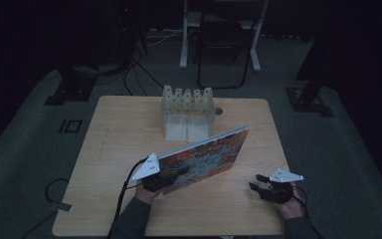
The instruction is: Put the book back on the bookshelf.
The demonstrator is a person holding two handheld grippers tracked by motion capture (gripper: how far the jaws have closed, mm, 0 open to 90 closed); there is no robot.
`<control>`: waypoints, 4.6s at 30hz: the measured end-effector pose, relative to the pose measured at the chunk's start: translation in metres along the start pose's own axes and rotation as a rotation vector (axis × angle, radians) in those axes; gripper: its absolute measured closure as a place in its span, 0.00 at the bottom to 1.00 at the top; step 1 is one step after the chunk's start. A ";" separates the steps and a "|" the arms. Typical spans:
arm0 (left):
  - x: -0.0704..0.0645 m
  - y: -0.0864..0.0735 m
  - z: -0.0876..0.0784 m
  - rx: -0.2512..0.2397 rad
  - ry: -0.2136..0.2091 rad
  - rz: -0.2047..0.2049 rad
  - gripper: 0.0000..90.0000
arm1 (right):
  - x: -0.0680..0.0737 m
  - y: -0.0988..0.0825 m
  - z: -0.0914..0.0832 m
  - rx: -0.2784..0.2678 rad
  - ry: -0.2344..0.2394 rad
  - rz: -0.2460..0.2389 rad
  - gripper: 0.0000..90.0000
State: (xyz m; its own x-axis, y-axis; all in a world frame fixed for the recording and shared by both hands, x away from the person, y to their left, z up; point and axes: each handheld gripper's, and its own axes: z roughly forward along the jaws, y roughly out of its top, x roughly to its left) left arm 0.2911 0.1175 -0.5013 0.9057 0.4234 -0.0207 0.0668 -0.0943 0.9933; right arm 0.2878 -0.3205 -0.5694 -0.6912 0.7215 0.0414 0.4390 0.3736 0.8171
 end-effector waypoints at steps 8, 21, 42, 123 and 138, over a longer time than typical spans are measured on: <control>0.000 0.000 0.000 0.000 -0.002 -0.001 0.86 | 0.002 0.001 0.003 0.035 0.006 -0.010 0.52; -0.001 0.001 0.002 0.002 0.017 0.004 0.88 | 0.001 0.003 0.007 0.076 0.016 -0.006 0.45; -0.002 0.006 0.004 0.011 0.067 -0.041 0.90 | 0.001 0.003 0.007 0.076 0.027 -0.004 0.43; -0.003 0.032 -0.027 -0.007 0.200 -0.042 0.90 | 0.004 0.003 0.008 0.087 0.017 -0.028 0.36; -0.003 0.035 -0.036 -0.013 0.229 -0.037 0.90 | 0.007 0.003 0.009 0.094 -0.010 -0.047 0.34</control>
State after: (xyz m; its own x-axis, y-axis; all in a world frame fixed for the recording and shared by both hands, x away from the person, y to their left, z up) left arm 0.2759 0.1456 -0.4626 0.7838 0.6202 -0.0324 0.0915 -0.0637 0.9938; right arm 0.2895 -0.3095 -0.5719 -0.7067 0.7076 -0.0022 0.4583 0.4601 0.7605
